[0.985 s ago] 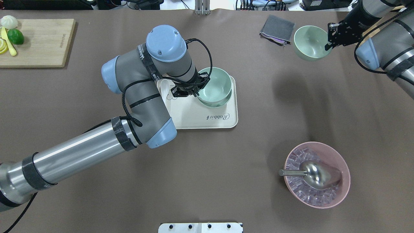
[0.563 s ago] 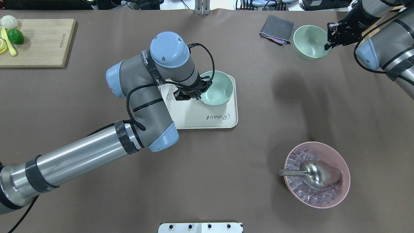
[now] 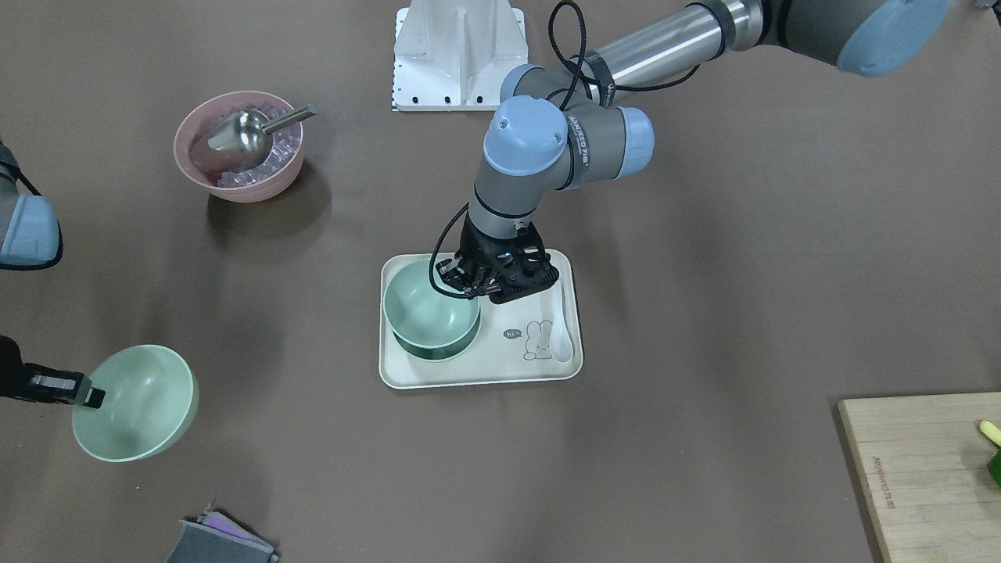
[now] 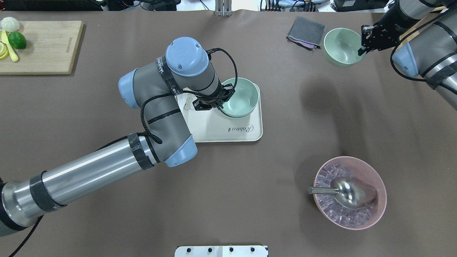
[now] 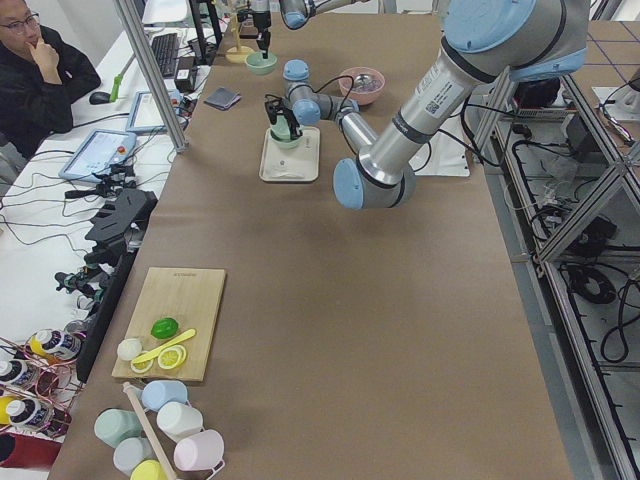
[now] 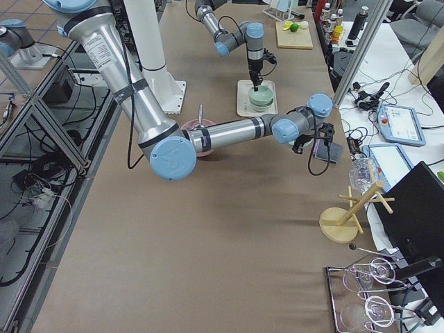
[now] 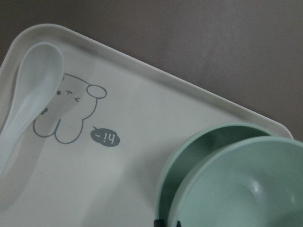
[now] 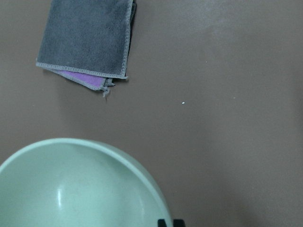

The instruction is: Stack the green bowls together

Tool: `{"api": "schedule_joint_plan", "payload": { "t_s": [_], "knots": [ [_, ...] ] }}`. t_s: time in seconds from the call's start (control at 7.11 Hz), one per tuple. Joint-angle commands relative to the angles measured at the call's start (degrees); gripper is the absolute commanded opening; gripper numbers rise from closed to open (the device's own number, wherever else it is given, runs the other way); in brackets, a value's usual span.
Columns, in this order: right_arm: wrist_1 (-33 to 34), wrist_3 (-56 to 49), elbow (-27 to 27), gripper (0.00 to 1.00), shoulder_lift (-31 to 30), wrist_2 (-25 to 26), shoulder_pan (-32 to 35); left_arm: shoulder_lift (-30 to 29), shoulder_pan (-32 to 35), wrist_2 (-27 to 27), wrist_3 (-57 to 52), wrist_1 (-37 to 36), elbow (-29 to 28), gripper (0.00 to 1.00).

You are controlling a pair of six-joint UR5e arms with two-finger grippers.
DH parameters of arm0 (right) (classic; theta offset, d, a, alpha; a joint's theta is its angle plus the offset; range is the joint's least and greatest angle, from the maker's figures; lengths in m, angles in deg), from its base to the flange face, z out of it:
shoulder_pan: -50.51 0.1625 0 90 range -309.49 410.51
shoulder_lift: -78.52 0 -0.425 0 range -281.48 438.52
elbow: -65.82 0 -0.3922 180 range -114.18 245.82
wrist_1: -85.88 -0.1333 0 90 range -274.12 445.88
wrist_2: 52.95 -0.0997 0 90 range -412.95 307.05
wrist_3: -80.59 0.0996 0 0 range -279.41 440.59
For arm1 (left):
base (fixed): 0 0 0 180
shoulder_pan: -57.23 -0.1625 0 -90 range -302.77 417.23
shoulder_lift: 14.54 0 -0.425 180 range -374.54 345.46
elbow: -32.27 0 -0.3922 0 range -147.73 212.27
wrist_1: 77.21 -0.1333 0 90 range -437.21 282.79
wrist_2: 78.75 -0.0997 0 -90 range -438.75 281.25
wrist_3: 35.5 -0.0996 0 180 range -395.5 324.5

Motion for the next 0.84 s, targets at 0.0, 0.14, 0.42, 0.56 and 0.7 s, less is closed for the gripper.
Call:
{"api": "schedule_joint_plan", "payload": {
  "t_s": [0.0,0.14,0.42,0.56,0.7],
  "knots": [
    [0.0,0.0,-0.1,0.0,-0.1,0.1,0.0,-0.2,0.0,0.0,0.0,0.1,-0.1,0.0],
    [0.1,0.0,-0.1,0.0,-0.1,0.1,0.0,-0.2,0.0,-0.3,0.1,0.1,-0.3,0.0],
    [0.1,0.0,0.0,0.0,-0.1,0.1,0.0,-0.6,-0.3,-3.2,1.7,1.8,-1.2,0.87],
    [0.0,0.0,0.1,0.0,0.0,0.1,0.0,-0.5,-0.4,-3.6,1.5,2.3,-0.9,0.98],
    [0.1,0.1,1.1,0.0,0.2,0.0,-0.1,-0.1,0.3,-3.2,1.1,1.6,0.9,0.98]
  ]
}}
